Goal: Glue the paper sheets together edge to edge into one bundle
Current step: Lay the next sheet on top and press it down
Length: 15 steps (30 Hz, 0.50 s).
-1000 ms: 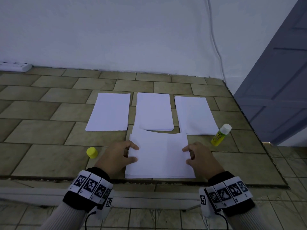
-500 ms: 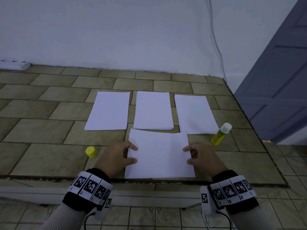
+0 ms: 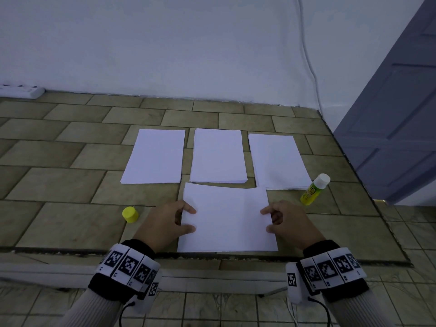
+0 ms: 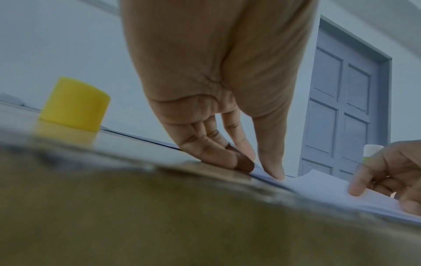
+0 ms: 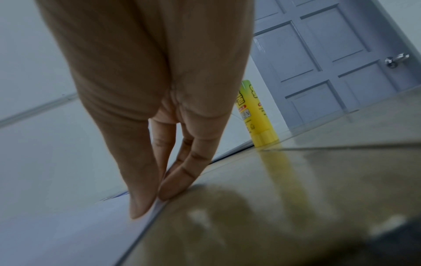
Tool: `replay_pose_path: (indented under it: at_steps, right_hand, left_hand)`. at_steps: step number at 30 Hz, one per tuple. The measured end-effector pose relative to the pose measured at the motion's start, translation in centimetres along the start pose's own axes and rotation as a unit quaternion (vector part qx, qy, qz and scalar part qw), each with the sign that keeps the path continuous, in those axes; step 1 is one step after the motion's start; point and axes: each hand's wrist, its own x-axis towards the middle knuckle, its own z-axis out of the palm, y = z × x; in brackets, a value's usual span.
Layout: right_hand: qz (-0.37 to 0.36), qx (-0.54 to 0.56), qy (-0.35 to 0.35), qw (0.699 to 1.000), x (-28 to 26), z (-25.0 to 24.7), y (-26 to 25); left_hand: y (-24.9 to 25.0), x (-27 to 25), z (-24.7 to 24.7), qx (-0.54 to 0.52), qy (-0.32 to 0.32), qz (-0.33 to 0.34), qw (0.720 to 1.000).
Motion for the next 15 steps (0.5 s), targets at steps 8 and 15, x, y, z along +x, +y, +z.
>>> replay_pose_path:
  at_steps: [8, 15]
  right_hand:
    - [0.001, -0.011, -0.005, 1.000, -0.02, 0.00, -0.17]
    - [0.001, -0.012, -0.001, 1.000, -0.06, 0.02, -0.30]
  left_hand:
    - [-0.01, -0.14, -0.02, -0.002, -0.002, 0.000, 1.000]
    - [0.08, -0.28, -0.10, -0.011, -0.002, 0.004, 1.000]
